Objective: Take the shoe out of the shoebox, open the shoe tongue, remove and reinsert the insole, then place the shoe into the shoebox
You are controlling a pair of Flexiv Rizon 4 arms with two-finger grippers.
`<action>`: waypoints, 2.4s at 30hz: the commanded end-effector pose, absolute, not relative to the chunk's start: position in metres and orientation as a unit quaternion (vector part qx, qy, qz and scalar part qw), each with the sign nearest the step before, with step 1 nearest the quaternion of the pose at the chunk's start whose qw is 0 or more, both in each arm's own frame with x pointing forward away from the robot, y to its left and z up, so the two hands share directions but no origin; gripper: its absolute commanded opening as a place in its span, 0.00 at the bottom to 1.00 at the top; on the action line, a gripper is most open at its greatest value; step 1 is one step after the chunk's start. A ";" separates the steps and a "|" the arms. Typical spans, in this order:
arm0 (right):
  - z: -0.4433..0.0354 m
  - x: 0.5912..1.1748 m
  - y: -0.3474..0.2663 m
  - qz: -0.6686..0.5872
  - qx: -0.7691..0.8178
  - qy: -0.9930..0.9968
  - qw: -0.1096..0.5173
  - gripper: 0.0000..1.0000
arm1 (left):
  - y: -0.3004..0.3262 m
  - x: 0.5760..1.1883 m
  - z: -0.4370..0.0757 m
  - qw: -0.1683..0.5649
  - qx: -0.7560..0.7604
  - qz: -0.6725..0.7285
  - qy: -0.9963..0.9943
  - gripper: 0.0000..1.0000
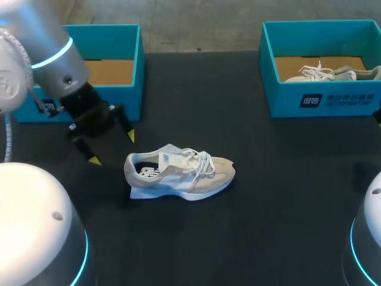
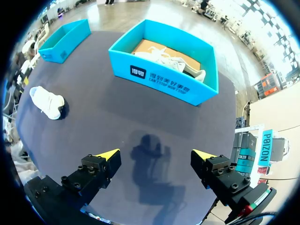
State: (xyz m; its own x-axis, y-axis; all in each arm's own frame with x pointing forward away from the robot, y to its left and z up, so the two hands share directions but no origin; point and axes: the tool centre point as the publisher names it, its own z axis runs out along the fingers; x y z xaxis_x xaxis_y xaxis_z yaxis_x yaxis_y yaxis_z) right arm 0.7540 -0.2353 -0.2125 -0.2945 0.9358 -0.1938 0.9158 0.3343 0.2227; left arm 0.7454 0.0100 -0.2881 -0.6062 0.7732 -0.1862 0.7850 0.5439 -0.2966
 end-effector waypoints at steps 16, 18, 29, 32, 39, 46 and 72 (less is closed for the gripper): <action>-0.213 0.755 -0.236 0.035 0.575 0.804 0.144 1.00 | 0.050 0.747 -0.288 -0.005 0.184 -0.487 0.854 1.00; -0.213 0.755 -0.236 0.035 0.575 0.804 0.144 1.00 | 0.051 0.746 -0.288 -0.013 0.166 -0.516 0.840 1.00; -0.213 0.755 -0.236 0.035 0.575 0.804 0.144 1.00 | 0.051 0.751 -0.284 0.002 0.126 -0.559 0.820 1.00; -0.213 0.755 -0.236 0.035 0.575 0.804 0.144 1.00 | 0.051 0.755 -0.284 0.007 0.134 -0.550 0.824 1.00; -0.213 0.755 -0.236 0.035 0.575 0.804 0.144 1.00 | 0.051 0.755 -0.284 0.007 0.134 -0.550 0.824 1.00; -0.213 0.755 -0.236 0.035 0.575 0.804 0.144 1.00 | 0.051 0.755 -0.284 0.007 0.134 -0.550 0.824 1.00; -0.213 0.755 -0.236 0.035 0.575 0.804 0.144 1.00 | 0.055 0.747 -0.307 0.002 0.078 -0.569 0.819 1.00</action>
